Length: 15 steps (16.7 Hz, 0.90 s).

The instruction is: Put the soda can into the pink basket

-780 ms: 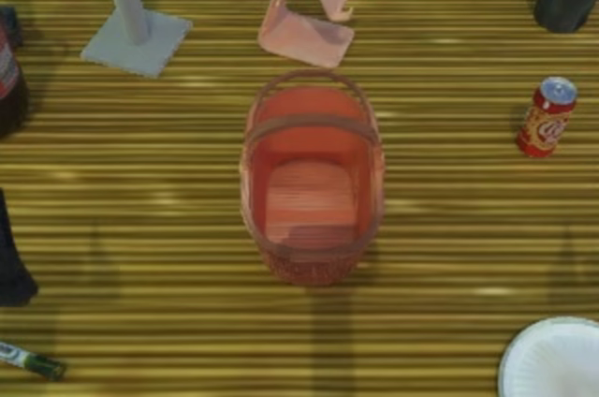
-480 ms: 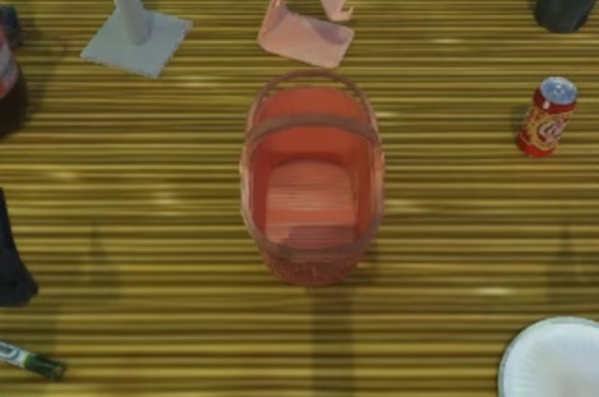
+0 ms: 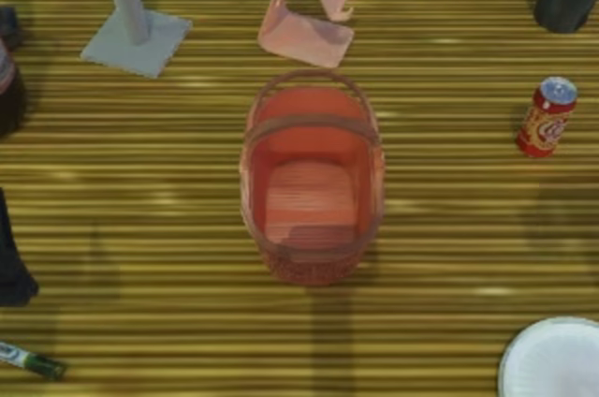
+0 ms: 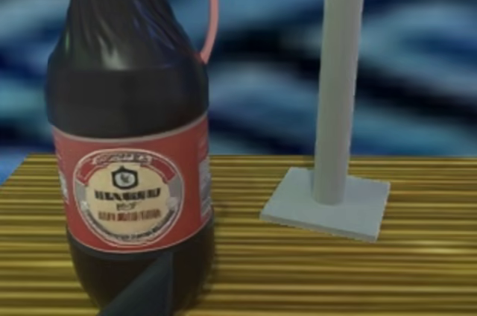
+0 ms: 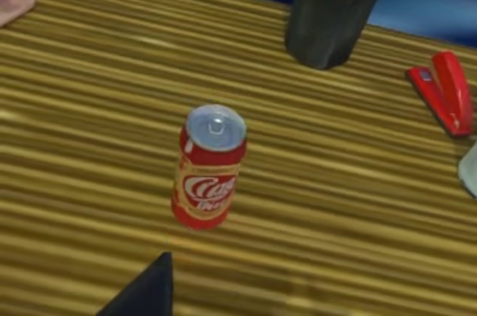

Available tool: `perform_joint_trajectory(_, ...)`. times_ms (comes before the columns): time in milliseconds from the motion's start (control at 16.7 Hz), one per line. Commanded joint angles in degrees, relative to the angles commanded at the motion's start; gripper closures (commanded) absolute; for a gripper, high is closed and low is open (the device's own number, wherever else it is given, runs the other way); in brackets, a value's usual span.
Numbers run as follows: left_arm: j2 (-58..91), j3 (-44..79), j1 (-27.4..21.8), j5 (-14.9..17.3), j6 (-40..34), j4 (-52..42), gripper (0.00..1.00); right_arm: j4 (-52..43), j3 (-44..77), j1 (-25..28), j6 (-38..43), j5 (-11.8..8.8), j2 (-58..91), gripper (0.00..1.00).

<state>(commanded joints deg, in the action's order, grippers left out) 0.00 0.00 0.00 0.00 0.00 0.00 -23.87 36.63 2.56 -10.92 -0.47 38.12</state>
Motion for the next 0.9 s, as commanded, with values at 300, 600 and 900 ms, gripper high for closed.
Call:
perform_joint_trajectory(300, 0.0, 0.0, 0.0, 0.0, 0.0, 0.0, 0.00, -18.7, 30.1, 1.2, -8.4, 0.4, 33.2, 0.00)
perform_joint_trajectory(600, 0.0, 0.0, 0.0, 0.0, 0.0, 0.0, 0.00, -36.5, 59.7, 2.3, -16.5, 0.8, 65.7, 0.00)
perform_joint_trajectory(900, 0.0, 0.0, 0.0, 0.0, 0.0, 0.0, 0.00, -49.7, 81.8, 3.4, -22.5, 0.9, 89.6, 0.00)
